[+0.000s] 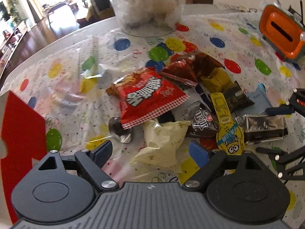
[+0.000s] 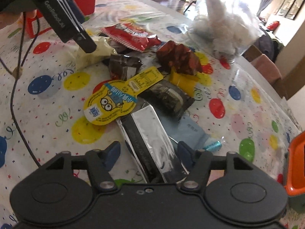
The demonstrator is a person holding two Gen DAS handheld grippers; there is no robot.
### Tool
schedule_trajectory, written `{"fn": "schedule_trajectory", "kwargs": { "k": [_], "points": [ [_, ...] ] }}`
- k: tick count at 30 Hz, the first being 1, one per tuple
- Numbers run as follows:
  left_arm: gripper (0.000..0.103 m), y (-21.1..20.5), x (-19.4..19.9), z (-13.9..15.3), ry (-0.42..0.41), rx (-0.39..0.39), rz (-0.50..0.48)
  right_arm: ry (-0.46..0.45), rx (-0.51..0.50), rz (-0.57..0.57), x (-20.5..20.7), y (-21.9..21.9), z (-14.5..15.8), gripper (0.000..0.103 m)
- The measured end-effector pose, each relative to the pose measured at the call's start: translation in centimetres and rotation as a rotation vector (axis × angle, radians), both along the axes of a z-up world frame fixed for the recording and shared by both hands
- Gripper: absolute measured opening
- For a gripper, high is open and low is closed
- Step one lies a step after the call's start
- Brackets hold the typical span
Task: Organize snacks
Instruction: 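Grasp the silver foil bar with the right tool while the left tool grasps the cream pouch, then carry the foil bar and cream pouch over the open cardboard box with both tools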
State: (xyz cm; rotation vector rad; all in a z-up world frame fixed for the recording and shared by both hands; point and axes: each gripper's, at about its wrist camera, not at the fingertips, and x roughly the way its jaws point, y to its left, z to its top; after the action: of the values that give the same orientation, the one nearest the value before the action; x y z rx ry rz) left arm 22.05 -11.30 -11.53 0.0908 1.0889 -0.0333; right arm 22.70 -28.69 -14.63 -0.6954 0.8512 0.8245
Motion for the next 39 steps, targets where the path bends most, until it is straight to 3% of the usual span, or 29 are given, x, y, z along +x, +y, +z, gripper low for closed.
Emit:
{"fn": "schedule_trajectory", "kwargs": {
  "k": [4,7,14,18,30,39],
  "points": [
    [0.087,-0.6,0.7,-0.5,0.018,0.005,-0.026,0.034,0.012,0.03,0.3,0.0,0.1,0.053],
    [0.077,-0.9,1.1,-1.0,0.035,0.004,-0.039,0.103,0.03,0.03,0.5,-0.2,0.1,0.044],
    [0.057,-1.1,1.8,-2.1,0.072,0.002,-0.048,0.217,0.105,-0.078,0.9,-0.8,0.0,0.042],
    [0.044,-0.7,1.8,-2.4,0.084,-0.007,-0.026,0.232,0.128,-0.14,0.4,-1.0,0.1,0.041],
    [0.037,0.7,0.2,-1.9,0.076,-0.054,0.063,0.272,0.221,-0.433,-0.8,-2.4,1.1,0.041],
    [0.037,3.0,-3.5,0.5,0.047,-0.098,0.111,0.258,0.268,-0.535,-3.1,-1.6,4.4,0.041]
  ]
}}
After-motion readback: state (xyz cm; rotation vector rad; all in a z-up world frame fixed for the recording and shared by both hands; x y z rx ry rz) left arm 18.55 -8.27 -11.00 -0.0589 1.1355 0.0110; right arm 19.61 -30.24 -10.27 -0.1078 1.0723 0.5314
